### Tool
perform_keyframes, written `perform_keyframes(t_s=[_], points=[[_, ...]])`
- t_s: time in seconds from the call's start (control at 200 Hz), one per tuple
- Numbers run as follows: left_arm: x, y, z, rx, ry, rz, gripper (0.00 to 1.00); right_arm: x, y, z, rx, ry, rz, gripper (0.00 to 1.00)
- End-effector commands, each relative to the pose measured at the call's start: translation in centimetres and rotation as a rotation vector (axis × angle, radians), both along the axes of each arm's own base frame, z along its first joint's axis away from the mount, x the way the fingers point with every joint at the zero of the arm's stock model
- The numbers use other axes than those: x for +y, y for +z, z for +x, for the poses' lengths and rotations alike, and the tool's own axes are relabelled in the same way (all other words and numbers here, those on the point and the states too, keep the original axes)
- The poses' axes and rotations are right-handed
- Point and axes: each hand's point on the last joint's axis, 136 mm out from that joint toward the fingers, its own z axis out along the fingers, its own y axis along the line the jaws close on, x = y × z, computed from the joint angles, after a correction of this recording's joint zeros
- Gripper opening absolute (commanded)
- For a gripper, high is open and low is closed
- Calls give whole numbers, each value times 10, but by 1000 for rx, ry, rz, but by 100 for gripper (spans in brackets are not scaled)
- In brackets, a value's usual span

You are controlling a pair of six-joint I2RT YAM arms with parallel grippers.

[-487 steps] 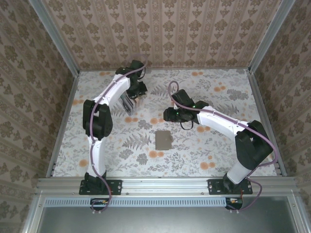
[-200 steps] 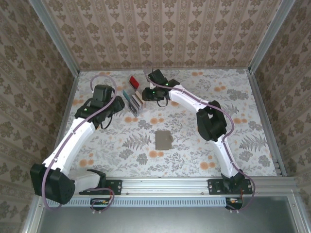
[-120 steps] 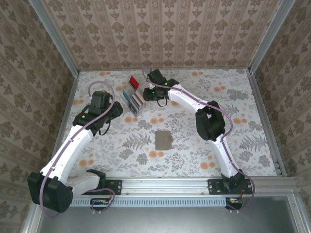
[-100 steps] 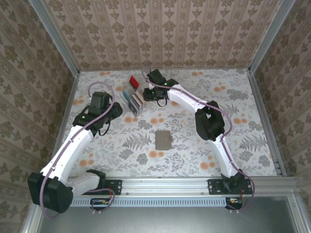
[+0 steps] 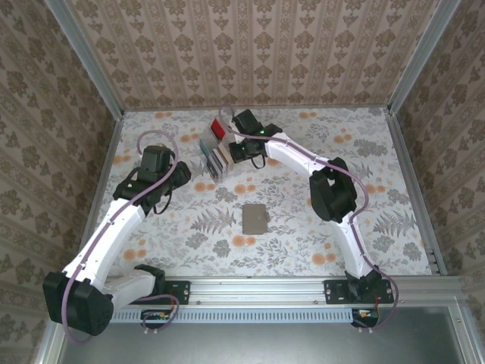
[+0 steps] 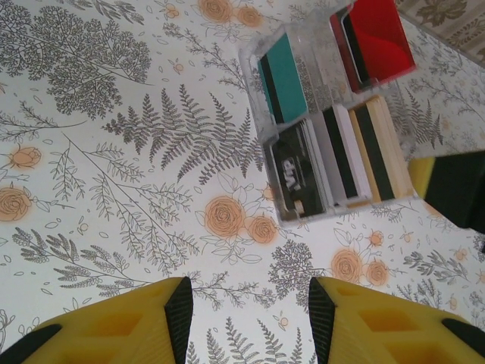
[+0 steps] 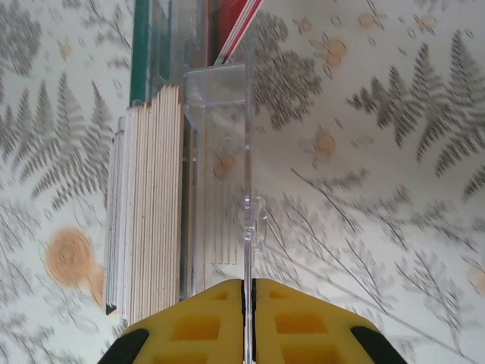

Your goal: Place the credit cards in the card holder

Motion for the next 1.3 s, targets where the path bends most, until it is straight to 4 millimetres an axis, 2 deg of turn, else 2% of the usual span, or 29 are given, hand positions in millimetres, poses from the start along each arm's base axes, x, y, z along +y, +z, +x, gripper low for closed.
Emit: perform_keyframes(t_s=[0.0,0.215,0.355,0.5,0.65,0.85,0.88,1.005,1.195,1.295], points=[[-3,3,2,-21,-11,-33,48,-34,5,-22,12,56,-85,7],[-15,-3,6,-8,-48,-69,47,-76,5,-53,12,176,-128,6],[-27,-4,10,-14,-92,-96,48,-110,0,-61,21,217,-152,7],[-45,-6,10,-16,-158,-103,47,-130,-6,-70,-5,338,-193,7],[-61,-8,7,-6,-216,-97,48,-135,-11,-74,-21,459,-240,7],[-67,-16,6,17,-229,-98,48,-144,-3,-58,10,390,-265,13],[-76,-17,1,19,-257,-96,48,-145,-1,-56,20,363,-253,15],[-79,-19,0,17,-264,-95,49,-139,27,-53,75,252,-133,28],[-77,-19,0,6,-257,-97,51,-136,59,-55,105,142,-70,34],[-75,-21,0,1,-244,-97,53,-132,60,-62,137,126,-62,38]])
